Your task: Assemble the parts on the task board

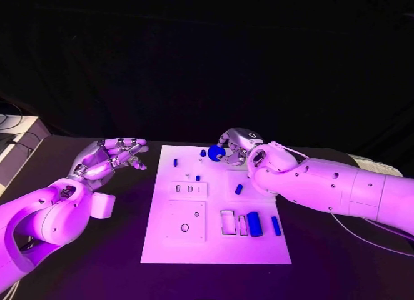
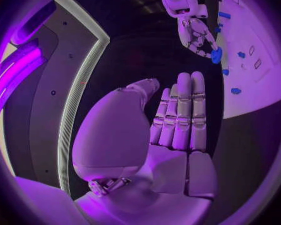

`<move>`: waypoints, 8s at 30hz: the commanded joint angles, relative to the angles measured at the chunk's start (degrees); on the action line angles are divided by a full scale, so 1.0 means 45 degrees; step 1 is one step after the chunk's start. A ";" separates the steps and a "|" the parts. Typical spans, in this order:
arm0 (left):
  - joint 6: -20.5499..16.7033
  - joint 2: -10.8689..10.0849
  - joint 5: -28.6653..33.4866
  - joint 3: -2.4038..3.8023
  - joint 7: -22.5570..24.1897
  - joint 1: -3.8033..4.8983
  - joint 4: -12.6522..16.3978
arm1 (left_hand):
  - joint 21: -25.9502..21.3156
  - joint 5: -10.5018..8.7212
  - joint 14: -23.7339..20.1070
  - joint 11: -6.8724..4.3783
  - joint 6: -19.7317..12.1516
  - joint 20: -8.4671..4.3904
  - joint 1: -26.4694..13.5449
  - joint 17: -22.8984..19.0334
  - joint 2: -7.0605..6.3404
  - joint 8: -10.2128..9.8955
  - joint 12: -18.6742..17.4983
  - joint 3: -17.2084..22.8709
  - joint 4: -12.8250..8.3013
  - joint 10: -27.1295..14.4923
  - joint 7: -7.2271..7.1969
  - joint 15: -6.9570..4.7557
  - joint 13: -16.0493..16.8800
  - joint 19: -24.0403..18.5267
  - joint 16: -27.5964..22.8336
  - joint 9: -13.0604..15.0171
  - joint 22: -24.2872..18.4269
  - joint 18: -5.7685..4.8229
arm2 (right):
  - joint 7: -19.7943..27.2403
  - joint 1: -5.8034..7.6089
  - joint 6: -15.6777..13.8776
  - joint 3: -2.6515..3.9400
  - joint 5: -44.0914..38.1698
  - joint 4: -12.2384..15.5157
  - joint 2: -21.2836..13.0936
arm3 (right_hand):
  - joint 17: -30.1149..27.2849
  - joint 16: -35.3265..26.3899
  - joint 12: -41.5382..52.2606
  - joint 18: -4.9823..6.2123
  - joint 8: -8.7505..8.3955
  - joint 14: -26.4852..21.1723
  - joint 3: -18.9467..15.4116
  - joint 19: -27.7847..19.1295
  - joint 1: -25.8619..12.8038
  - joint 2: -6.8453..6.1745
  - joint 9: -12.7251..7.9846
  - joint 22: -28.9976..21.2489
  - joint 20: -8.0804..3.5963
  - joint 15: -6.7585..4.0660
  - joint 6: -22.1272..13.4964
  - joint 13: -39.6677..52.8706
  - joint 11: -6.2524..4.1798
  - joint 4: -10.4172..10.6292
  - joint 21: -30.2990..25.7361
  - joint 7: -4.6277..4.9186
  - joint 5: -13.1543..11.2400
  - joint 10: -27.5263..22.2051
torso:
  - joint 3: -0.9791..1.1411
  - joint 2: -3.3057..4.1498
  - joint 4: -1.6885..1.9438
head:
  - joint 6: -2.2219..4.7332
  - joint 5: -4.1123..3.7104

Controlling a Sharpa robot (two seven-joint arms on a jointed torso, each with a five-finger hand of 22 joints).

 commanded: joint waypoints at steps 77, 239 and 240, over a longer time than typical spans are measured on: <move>0.0518 0.0138 -0.0314 0.0010 -0.0148 -0.0026 -0.0148 | 0.0209 -0.0026 -0.0176 0.0080 -0.0232 0.0075 -0.0114 0.0028 -0.0087 -0.0178 -0.0057 -0.0038 -0.0118 -0.0309 0.0096 0.0084 -0.0004 -0.0240 0.0106 0.0009 0.0111 0.0143 | 0.0832 -0.0523 0.1741 -0.0172 0.1303 -0.1304 0.1419 | 0.3039 0.0094 0.0027 -0.0281 -0.1081 0.1255 -0.0547 0.1333 -0.2572 0.0488 -0.0091 0.3345 0.0221 0.0266 -0.0435 0.3350 0.0287 0.0647 0.0119 0.0119 0.1233 0.1309 | 0.0019 0.0018 -0.0031 | -0.0188 0.0254; 0.0314 0.0146 -0.0451 0.0011 -0.0087 -0.0576 -0.0649 | 0.0488 -0.0072 -0.0562 -0.0023 -0.0278 0.0137 -0.0286 -0.0048 -0.0108 -0.0286 0.0323 0.0031 -0.0357 0.0263 0.0022 0.0064 0.0163 -0.0825 0.0087 0.0068 0.0283 0.0169 | 0.5850 -0.0499 0.1973 -0.0053 0.3461 -0.1164 -0.3305 | 0.2849 0.0043 0.0027 -0.0254 -0.1759 0.1208 -0.0128 0.1283 -0.0087 -0.0845 -0.0950 0.3261 0.0319 0.0379 -0.0496 0.3350 0.0439 -0.1259 0.0033 0.0297 -0.0776 0.1309 | 0.0311 0.0065 -0.0309 | -0.0202 -0.0088; 0.0314 0.0147 -0.0451 0.0011 -0.0087 -0.0578 -0.0653 | 0.0488 -0.0072 -0.0562 -0.0023 -0.0278 0.0137 -0.0286 -0.0048 -0.0108 -0.0286 0.0323 0.0031 -0.0357 0.0263 0.0022 0.0064 0.0163 -0.0825 0.0087 0.0068 0.0283 0.0169 | 0.5822 -0.0511 0.1964 -0.0053 0.3450 -0.1194 -0.3269 | 0.2849 0.0043 0.0027 -0.0254 -0.1759 0.1208 -0.0128 0.1283 -0.0087 -0.0845 -0.0950 0.3261 0.0319 0.0379 -0.0496 0.3350 0.0439 -0.1259 0.0033 0.0297 -0.0776 0.1309 | 0.0317 0.0072 -0.0310 | -0.0203 -0.0092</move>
